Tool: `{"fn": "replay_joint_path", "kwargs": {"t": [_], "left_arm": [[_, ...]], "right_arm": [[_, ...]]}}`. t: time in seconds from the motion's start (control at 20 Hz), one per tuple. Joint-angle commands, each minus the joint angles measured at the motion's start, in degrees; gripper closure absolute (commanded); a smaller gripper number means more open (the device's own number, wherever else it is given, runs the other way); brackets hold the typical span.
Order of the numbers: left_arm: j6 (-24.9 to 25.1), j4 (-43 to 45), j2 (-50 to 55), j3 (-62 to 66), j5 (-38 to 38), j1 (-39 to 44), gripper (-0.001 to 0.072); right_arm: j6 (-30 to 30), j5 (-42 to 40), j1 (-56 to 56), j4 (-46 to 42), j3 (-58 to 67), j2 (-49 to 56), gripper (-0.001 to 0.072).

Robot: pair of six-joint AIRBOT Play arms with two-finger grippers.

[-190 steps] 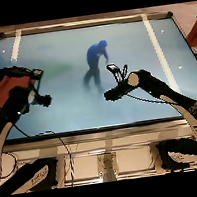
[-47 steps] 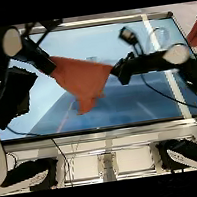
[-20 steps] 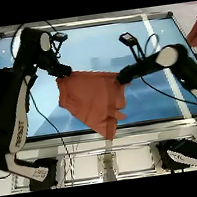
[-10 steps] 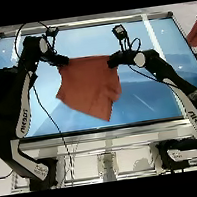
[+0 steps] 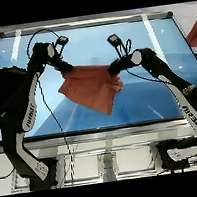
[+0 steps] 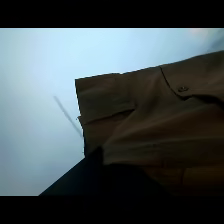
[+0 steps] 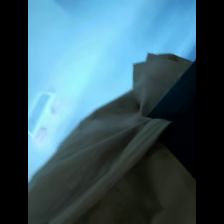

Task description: Fold the clothes and pants, and hang the long-sleeved shirts on hangers.

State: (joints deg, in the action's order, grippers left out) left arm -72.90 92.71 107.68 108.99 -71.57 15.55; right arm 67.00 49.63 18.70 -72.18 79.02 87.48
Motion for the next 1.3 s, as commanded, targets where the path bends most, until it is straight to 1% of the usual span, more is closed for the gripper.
{"fn": "replay_joint_path", "kwargs": {"t": [0.0,0.1,0.2,0.4,0.5,0.55,0.6,0.75,0.95,1.0,1.15,1.25], "left_arm": [[4.3,4.0,-0.1,-0.2,-5.5,-0.6,0.0679],[6.9,5.4,-0.7,-0.7,-6.8,-1.2,0.0679],[9.4,5.3,-1.8,-2.4,-7.4,-1.8,0.0679],[16.1,3.5,-4.4,-8.6,-9.9,-2.2,0.0671],[19.5,1.1,-5.3,-11.8,-11.3,-2.2,0.0664],[20.4,1.3,-5.4,-12.9,-12.5,-2.2,0.0572],[20.9,1.3,-5.4,-13.9,-13.8,-2.2,0.0526],[21.6,1.3,-5.6,-15.0,-17.8,-3.4,0.0526],[23.1,1.3,-9.2,-15.0,-18.7,-4.7,0.0527],[24.3,1.3,-10.7,-15.0,-19.6,-5.0,0.0527],[24.5,1.3,-14.7,-15.0,-19.8,-6.2,0.0526],[24.5,1.1,-16.8,-15.0,-19.7,-7.1,0.0527]], "right_arm": [[-5.2,16.6,0.0,9.0,-0.1,0.1,0.0711],[-5.2,22.0,0.8,12.2,-0.1,0.1,0.071],[-5.2,26.1,3.0,12.2,-0.5,0.1,0.071],[-4.6,29.1,7.5,11.5,-4.6,0.1,0.0709],[-3.2,30.0,8.0,10.4,-5.9,0.1,0.0709],[-3.1,31.1,8.0,10.4,-6.3,0.1,0.0707],[-3.2,32.7,8.0,10.5,-6.3,0.1,0.0707],[-3.2,38.0,8.9,12.2,-6.3,0.1,0.0707],[-3.1,42.4,12.3,16.3,-6.3,0.1,0.0706],[-3.1,43.1,13.4,16.9,-6.3,0.1,0.0706],[-3.1,43.5,17.7,19.3,-6.3,0.1,0.0706],[-3.0,43.9,20.9,22.7,-6.3,0.1,0.0706]]}}
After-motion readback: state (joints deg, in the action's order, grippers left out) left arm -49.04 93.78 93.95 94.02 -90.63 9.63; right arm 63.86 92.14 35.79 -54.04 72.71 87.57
